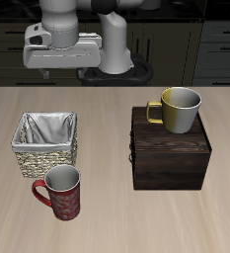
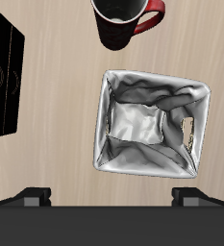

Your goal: Place the red mug in the basket

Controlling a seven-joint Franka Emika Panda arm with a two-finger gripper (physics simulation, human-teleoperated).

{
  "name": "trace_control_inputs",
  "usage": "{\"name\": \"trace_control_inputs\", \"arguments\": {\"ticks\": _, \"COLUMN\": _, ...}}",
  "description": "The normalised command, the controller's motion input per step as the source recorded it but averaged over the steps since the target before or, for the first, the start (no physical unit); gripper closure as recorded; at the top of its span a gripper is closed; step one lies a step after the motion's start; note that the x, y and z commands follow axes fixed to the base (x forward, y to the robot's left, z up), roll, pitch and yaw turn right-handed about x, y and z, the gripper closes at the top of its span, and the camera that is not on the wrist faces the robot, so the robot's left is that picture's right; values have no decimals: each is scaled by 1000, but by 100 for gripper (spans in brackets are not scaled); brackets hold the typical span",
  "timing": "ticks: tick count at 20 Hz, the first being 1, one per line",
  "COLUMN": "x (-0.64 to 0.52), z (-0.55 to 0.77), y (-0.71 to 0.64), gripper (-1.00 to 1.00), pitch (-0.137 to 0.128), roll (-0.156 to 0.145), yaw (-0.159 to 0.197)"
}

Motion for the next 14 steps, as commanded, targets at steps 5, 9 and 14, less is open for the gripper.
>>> {"name": "trace_control_inputs", "arguments": {"ticks": 5, "x": 260, "z": 37, "y": -114, "gripper": -100, "pitch": 6, "roll": -7, "yaw": -10}}
{"name": "trace_control_inputs", "arguments": {"ticks": 9, "x": 429, "z": 30, "y": -245, "gripper": -100, "pitch": 5, "roll": -28, "yaw": -14}}
{"name": "trace_control_inputs", "arguments": {"ticks": 14, "x": 170, "z": -18, "y": -80, "gripper": -100, "pitch": 15, "roll": -23, "yaw": -25}}
